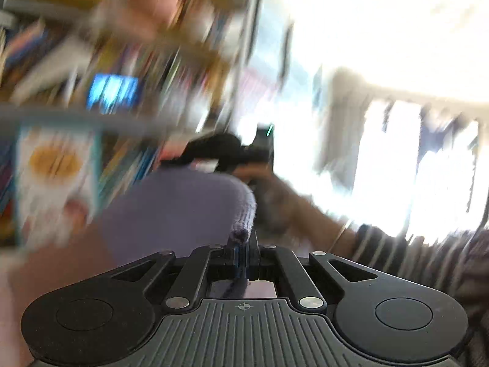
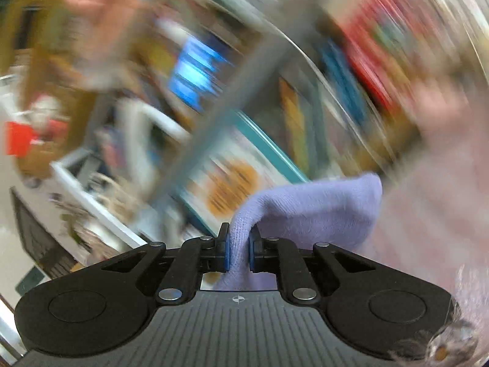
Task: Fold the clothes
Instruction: 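Swing the sweater open and lay it flat, opening both tools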
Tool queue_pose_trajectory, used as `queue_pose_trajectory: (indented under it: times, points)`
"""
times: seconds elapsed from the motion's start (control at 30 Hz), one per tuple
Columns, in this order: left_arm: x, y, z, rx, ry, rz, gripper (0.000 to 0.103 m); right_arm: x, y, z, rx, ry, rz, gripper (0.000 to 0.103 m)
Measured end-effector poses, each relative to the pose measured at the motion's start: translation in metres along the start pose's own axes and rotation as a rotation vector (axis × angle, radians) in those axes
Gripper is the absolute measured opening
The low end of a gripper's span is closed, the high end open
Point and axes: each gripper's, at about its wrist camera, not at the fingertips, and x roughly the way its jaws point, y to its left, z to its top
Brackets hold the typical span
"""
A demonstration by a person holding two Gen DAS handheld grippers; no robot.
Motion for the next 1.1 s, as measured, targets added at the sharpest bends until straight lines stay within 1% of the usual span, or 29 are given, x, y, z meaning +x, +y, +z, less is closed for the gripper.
queue_pose_trajectory:
  times: [0.03,0.07,0.13,0.2,0.23,0.27,0.3,0.37,0.43,0.47,0.5,0.53,0.57,0.6,0.63,0.67,0.7,0.73,0.77,0.8,0.83,0.87,0.9,0.97,1.0,1.07,1.1]
  points:
    - [-0.007,-0.002,0.011,-0.001,-0.073,-0.036,0.002,-0.004,0.027,0.009,-0.068,-0.021,0.039,0.01]
    - [-0.014,-0.003,0.016,-0.006,-0.116,-0.059,0.002,-0.008,0.053,0.017,-0.136,-0.042,0.078,0.01]
    - [-0.028,-0.003,0.022,-0.018,-0.165,-0.088,0.002,-0.012,0.103,0.031,-0.266,-0.075,0.151,0.01]
    - [-0.042,-0.002,0.027,-0.031,-0.214,-0.118,0.003,0.005,0.127,0.019,-0.343,-0.043,0.187,0.01]
    - [-0.048,-0.001,0.025,-0.034,-0.207,-0.104,0.003,0.013,0.14,0.013,-0.382,-0.027,0.205,0.01]
    - [-0.052,0.002,0.019,-0.035,-0.179,-0.068,0.003,0.024,0.149,0.005,-0.413,-0.002,0.215,0.01]
    - [-0.057,0.005,0.01,-0.041,-0.139,-0.024,0.003,0.043,0.147,-0.011,-0.417,0.052,0.197,0.01]
    - [-0.065,0.016,-0.013,-0.076,-0.026,0.071,0.003,0.086,0.131,-0.048,-0.414,0.176,0.131,0.01]
    - [-0.071,0.027,-0.034,-0.098,0.099,0.171,0.004,0.109,0.119,-0.076,-0.426,0.247,0.098,0.01]
    - [-0.074,0.032,-0.044,-0.107,0.163,0.222,0.008,0.121,0.113,-0.09,-0.431,0.283,0.081,0.01]
    - [-0.077,0.037,-0.054,-0.116,0.227,0.273,0.01,0.132,0.107,-0.103,-0.437,0.319,0.064,0.01]
    - [-0.082,0.04,-0.06,-0.098,0.272,0.33,0.012,0.143,0.101,-0.117,-0.443,0.355,0.047,0.01]
    - [-0.087,0.04,-0.064,-0.065,0.305,0.392,0.019,0.155,0.095,-0.131,-0.449,0.39,0.03,0.01]
    - [-0.093,0.04,-0.065,-0.038,0.318,0.439,0.034,0.166,0.089,-0.145,-0.454,0.426,0.013,0.01]
    - [-0.101,0.041,-0.062,-0.027,0.309,0.474,0.045,0.177,0.083,-0.158,-0.459,0.462,-0.004,0.011]
    - [-0.109,0.044,-0.059,-0.038,0.277,0.5,0.063,0.189,0.077,-0.172,-0.465,0.498,-0.021,0.011]
    - [-0.117,0.048,-0.054,-0.057,0.236,0.522,0.067,0.2,0.071,-0.186,-0.47,0.533,-0.038,0.012]
    - [-0.12,0.052,-0.049,-0.081,0.201,0.534,0.067,0.211,0.064,-0.2,-0.475,0.569,-0.055,0.012]
    - [-0.119,0.057,-0.045,-0.108,0.17,0.541,0.068,0.223,0.058,-0.213,-0.48,0.605,-0.072,0.017]
    - [-0.119,0.063,-0.04,-0.135,0.14,0.547,0.073,0.231,0.054,-0.224,-0.481,0.632,-0.084,0.022]
    - [-0.119,0.068,-0.036,-0.161,0.109,0.553,0.076,0.228,0.055,-0.225,-0.465,0.628,-0.076,0.026]
    - [-0.116,0.071,-0.032,-0.179,0.085,0.559,0.081,0.221,0.054,-0.221,-0.445,0.617,-0.059,0.034]
    - [-0.113,0.074,-0.03,-0.189,0.072,0.562,0.082,0.209,0.056,-0.217,-0.437,0.604,-0.044,0.04]
    - [-0.103,0.081,-0.031,-0.196,0.069,0.547,0.082,0.185,0.056,-0.204,-0.455,0.58,-0.036,0.043]
    - [-0.098,0.082,-0.034,-0.193,0.081,0.534,0.082,0.173,0.055,-0.197,-0.466,0.569,-0.038,0.043]
    - [-0.083,0.086,-0.04,-0.183,0.12,0.515,0.082,0.147,0.044,-0.185,-0.493,0.561,-0.088,0.043]
    - [-0.074,0.088,-0.043,-0.176,0.151,0.523,0.082,0.133,0.038,-0.18,-0.504,0.559,-0.115,0.043]
